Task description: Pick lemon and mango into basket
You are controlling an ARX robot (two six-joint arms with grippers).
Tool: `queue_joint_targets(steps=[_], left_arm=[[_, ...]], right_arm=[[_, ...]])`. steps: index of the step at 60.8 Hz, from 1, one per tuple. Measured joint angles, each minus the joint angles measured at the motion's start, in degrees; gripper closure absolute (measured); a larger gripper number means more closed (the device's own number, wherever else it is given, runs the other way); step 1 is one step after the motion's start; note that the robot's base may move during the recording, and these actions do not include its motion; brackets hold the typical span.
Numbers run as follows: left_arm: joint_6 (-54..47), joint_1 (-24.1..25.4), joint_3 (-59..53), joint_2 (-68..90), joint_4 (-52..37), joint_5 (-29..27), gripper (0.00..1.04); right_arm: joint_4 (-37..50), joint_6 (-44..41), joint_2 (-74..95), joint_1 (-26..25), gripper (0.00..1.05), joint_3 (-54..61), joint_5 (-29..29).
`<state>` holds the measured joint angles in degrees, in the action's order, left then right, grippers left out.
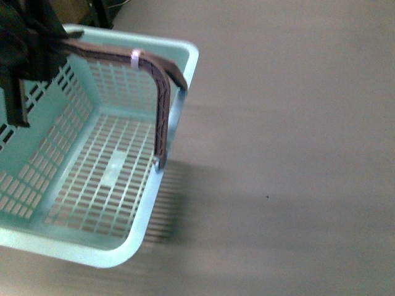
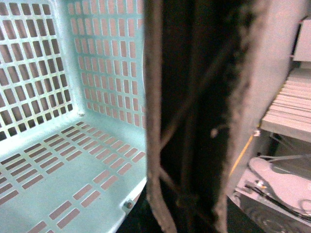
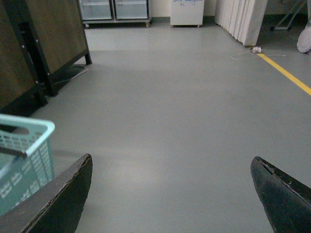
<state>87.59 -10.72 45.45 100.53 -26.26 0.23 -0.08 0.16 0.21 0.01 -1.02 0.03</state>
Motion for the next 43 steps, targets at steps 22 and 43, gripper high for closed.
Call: queue_joint_targets(steps=[22, 43], left_arm=[[4.00, -0.42, -2.93, -36.41, 14.73, -1.84, 0.99], [4.04, -1.97, -2.05, -48.50, 22.69, -4.72, 0.99]], right_arm=[[0.00, 0.00, 0.00, 0.00, 0.09, 0.00, 0.00], [0.00, 0.00, 0.00, 0.00, 0.09, 0.00, 0.00]])
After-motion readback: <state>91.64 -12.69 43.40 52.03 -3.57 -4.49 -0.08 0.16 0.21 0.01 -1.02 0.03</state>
